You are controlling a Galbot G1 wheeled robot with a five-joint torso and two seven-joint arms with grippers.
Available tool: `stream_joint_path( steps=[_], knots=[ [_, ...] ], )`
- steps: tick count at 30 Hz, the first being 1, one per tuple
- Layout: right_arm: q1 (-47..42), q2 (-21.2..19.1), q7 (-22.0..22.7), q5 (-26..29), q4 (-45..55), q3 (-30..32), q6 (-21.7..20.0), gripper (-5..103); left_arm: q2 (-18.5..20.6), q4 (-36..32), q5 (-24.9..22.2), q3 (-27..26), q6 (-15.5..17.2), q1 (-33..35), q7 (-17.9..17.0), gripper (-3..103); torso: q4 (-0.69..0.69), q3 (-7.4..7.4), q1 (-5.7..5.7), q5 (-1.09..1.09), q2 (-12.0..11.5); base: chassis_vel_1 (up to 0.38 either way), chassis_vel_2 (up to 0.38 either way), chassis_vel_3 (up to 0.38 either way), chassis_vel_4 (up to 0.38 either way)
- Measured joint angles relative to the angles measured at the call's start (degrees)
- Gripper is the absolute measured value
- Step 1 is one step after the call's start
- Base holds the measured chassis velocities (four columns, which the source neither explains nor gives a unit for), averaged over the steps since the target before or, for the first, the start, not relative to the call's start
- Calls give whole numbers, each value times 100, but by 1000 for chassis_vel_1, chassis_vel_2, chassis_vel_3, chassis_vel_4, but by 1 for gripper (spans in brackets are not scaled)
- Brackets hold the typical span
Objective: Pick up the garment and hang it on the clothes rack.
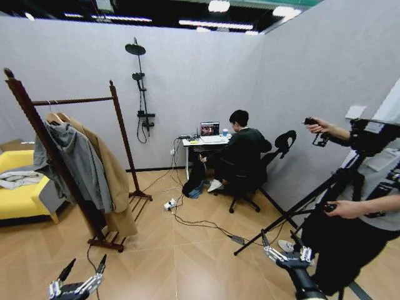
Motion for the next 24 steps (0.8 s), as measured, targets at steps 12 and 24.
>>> stream_joint_path(
  steps=[12, 24],
  knots=[
    [0, 0, 0, 0, 0, 0, 0, 100, 0, 0, 0, 0, 0, 0, 0, 100, 0, 0, 0, 0, 0, 0, 0, 0, 0],
    [-1, 0, 0, 0, 0, 0, 0, 100, 0, 0, 0, 0, 0, 0, 0, 100, 0, 0, 0, 0, 0, 0, 0, 0, 0]
  ],
)
